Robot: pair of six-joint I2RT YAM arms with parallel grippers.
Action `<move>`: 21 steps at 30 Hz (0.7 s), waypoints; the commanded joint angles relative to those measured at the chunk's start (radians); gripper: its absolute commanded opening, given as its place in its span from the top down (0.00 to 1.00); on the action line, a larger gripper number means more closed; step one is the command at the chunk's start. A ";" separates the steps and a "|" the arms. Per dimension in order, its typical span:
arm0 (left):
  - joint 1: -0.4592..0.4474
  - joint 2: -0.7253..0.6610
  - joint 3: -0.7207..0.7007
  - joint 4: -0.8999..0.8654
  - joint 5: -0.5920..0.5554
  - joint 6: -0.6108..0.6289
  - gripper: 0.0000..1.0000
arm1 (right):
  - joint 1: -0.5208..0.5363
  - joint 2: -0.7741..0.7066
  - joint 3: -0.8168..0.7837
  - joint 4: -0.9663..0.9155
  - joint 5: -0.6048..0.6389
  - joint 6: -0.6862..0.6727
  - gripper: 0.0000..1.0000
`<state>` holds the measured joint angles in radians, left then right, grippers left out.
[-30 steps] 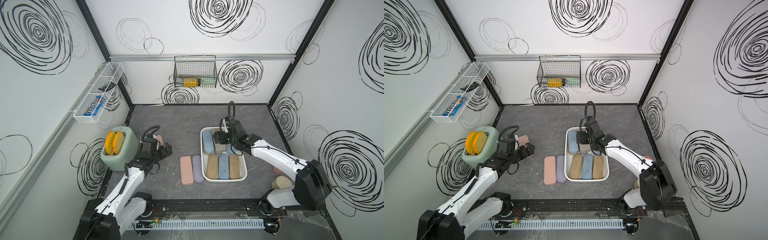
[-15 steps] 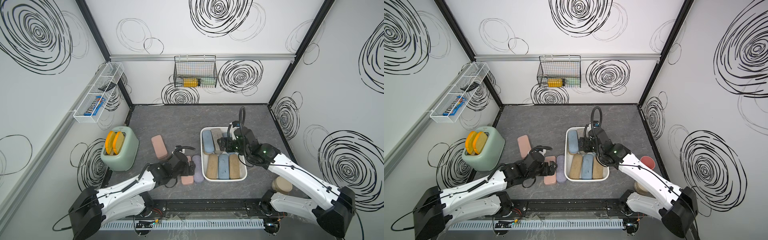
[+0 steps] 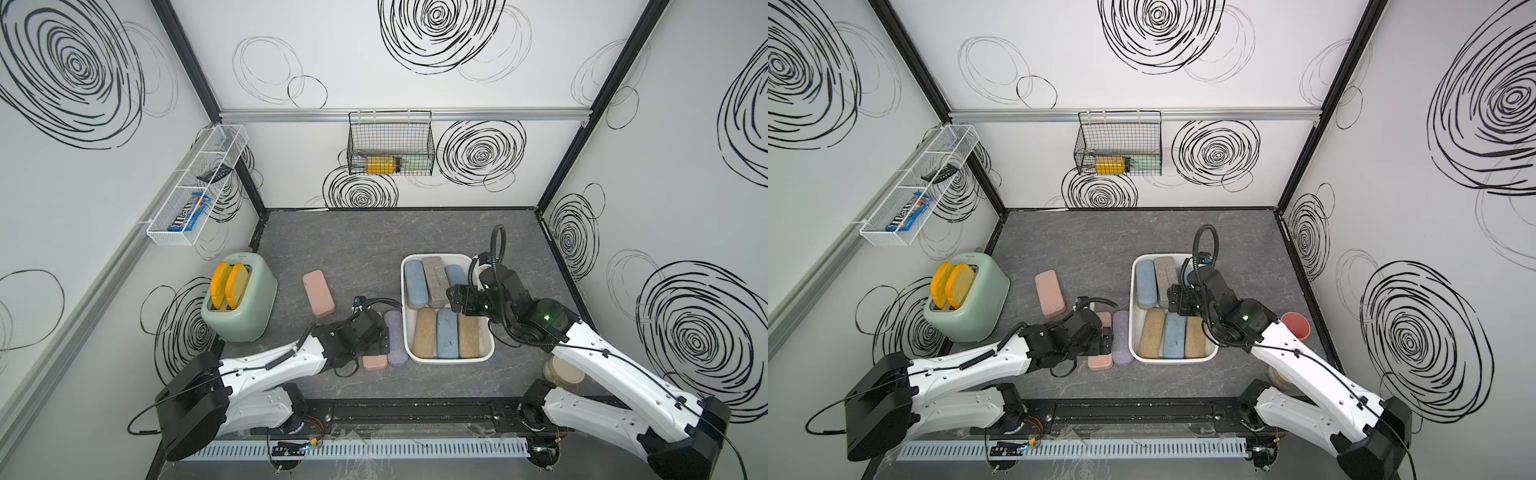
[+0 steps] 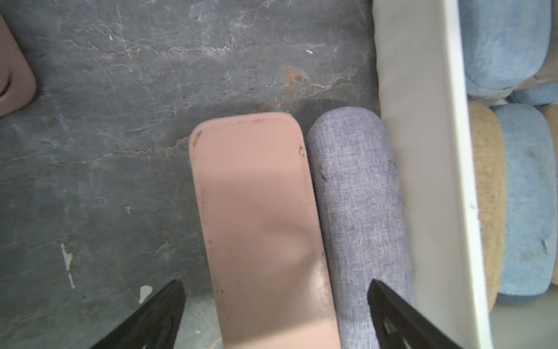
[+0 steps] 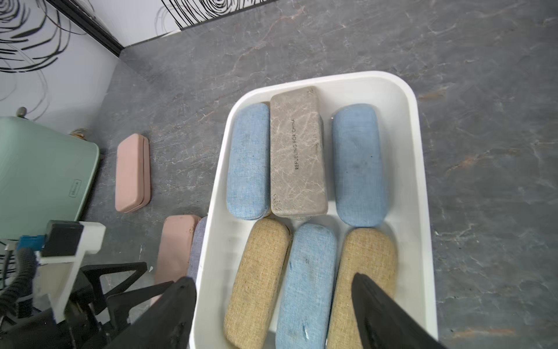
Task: Put the glasses cases into the storage boxes
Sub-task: Pick up the glasses case at the center of the board.
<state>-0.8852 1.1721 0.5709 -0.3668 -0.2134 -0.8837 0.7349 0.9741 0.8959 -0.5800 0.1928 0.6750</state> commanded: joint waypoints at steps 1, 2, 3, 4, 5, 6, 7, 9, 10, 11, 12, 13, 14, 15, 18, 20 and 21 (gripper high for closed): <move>0.023 0.012 -0.003 0.019 -0.010 -0.016 0.01 | 0.006 -0.028 -0.012 -0.039 0.033 0.034 0.15; 0.025 0.017 -0.005 0.022 -0.006 -0.015 0.01 | 0.006 -0.035 -0.012 -0.040 0.033 0.035 0.15; 0.025 0.021 -0.003 0.023 -0.006 -0.014 0.01 | 0.006 -0.042 -0.011 -0.041 0.033 0.036 0.15; 0.025 0.027 -0.003 0.026 -0.004 -0.011 0.01 | 0.006 -0.048 -0.011 -0.043 0.034 0.037 0.15; 0.025 0.032 -0.003 0.030 -0.001 -0.007 0.01 | 0.006 -0.054 -0.013 -0.042 0.032 0.039 0.15; 0.025 0.035 -0.002 0.032 0.002 -0.006 0.01 | 0.006 -0.058 -0.014 -0.040 0.030 0.040 0.15; 0.025 0.036 0.001 0.036 0.006 -0.005 0.01 | 0.006 -0.057 -0.016 -0.039 0.026 0.042 0.15; 0.018 0.032 0.007 0.042 0.021 -0.006 0.01 | 0.006 -0.053 -0.011 -0.044 0.022 0.042 0.15; 0.011 0.025 0.013 0.039 0.022 -0.012 0.01 | 0.006 -0.051 -0.010 -0.047 0.021 0.042 0.15; 0.004 0.015 0.019 0.041 0.022 -0.016 0.01 | 0.006 -0.051 -0.011 -0.046 0.021 0.042 0.16; -0.001 0.004 0.023 0.046 0.024 -0.022 0.00 | 0.006 -0.053 -0.016 -0.046 0.021 0.042 0.16; -0.004 -0.013 0.023 0.062 0.034 -0.028 0.02 | 0.006 -0.058 -0.024 -0.041 0.021 0.046 0.16; -0.004 -0.026 0.022 0.075 0.043 -0.040 0.04 | 0.006 -0.061 -0.031 -0.035 0.018 0.049 0.16; -0.004 -0.035 0.024 0.083 0.051 -0.047 0.05 | 0.006 -0.063 -0.034 -0.031 0.014 0.051 0.16; 0.000 -0.036 0.047 0.095 0.067 -0.057 0.11 | 0.006 -0.061 -0.035 -0.029 0.007 0.053 0.16; -0.003 -0.025 0.064 0.104 0.083 -0.060 0.15 | 0.006 -0.061 -0.037 -0.033 0.013 0.052 0.16; -0.006 -0.021 0.063 0.114 0.091 -0.067 0.16 | 0.006 -0.064 -0.040 -0.033 0.015 0.053 0.16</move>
<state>-0.8848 1.1461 0.6006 -0.3050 -0.1482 -0.9249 0.7349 0.9237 0.8669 -0.5991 0.1963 0.7147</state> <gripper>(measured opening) 0.842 0.839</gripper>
